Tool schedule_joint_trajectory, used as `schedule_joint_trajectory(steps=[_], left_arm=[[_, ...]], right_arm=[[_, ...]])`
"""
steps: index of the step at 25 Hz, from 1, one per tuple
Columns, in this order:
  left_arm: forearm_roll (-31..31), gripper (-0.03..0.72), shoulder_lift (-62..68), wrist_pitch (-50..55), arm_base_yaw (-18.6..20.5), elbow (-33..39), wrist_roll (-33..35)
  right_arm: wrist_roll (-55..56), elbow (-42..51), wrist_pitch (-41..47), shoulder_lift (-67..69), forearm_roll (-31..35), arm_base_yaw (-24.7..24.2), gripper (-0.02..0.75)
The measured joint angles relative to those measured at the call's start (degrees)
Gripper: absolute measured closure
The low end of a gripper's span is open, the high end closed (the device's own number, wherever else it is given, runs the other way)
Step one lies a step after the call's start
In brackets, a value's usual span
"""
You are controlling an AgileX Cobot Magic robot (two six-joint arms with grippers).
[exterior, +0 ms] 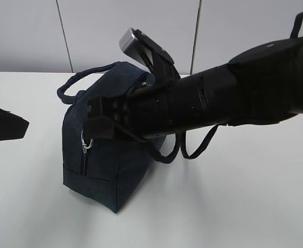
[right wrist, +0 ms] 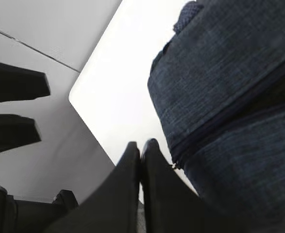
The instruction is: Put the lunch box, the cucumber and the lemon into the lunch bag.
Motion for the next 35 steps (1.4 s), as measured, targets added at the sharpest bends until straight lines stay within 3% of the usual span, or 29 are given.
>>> schedule_joint_trajectory(steps=[7, 14, 29, 32, 35], left_arm=[[-3.65, 0.367, 4.79, -1.64, 0.0, 0.0, 3.51], [-10.86, 0.367, 9.35, -4.02, 0.0, 0.0, 10.33], [-11.19, 0.367, 8.57, -5.63, 0.0, 0.0, 11.24], [-11.19, 0.367, 5.5, -5.63, 0.0, 0.0, 11.24], [-10.71, 0.367, 2.33, -5.63, 0.0, 0.0, 11.24]], right_arm=[[3.77, 0.0, 0.0, -0.73, -5.18, -0.98, 0.738], [4.43, 0.0, 0.69, -1.34, -5.75, -3.5, 0.738], [4.69, 0.0, 12.87, 0.44, -12.88, -4.15, 0.736], [4.51, 0.0, 13.34, 2.39, -12.88, -4.15, 0.666], [4.37, 0.0, 13.88, 4.35, -12.52, -4.15, 0.514]])
